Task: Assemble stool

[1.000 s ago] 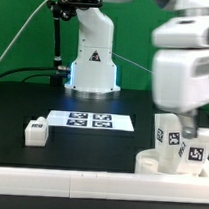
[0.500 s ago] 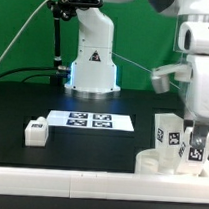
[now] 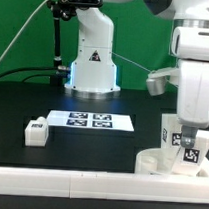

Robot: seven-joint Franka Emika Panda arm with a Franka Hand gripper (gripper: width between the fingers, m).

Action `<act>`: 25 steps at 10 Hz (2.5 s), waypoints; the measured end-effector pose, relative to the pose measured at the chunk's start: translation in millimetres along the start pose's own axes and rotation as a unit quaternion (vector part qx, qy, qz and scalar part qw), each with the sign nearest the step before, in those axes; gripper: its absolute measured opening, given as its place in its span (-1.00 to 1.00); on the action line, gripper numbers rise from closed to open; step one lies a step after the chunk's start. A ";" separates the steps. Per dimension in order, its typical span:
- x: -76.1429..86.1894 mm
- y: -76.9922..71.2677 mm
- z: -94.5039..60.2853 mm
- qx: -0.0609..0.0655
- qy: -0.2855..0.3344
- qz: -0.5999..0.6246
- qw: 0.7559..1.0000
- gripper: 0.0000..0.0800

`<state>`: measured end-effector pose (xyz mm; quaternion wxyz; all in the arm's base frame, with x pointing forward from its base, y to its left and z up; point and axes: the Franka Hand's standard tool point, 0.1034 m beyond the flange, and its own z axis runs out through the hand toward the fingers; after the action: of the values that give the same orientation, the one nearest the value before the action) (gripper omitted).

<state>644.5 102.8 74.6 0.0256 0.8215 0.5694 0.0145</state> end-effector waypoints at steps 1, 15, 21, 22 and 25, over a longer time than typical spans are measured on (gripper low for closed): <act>0.0 -0.1 0.0 0.000 0.000 0.024 1.000 -0.15; -10.6 13.1 0.9 0.013 0.028 0.618 0.785 -0.15; -27.0 13.0 1.7 0.001 0.024 0.775 0.631 -0.15; -27.1 10.0 1.8 0.002 0.026 0.778 0.628 -0.15; -26.7 9.2 1.9 0.002 0.026 0.776 0.630 0.30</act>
Offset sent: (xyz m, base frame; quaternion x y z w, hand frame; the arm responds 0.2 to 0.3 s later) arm 0.0204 -0.0059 0.0023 -0.0157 0.0129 0.2150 0.9764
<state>643.8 74.6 73.4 -0.0118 0.9592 -0.2781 0.0492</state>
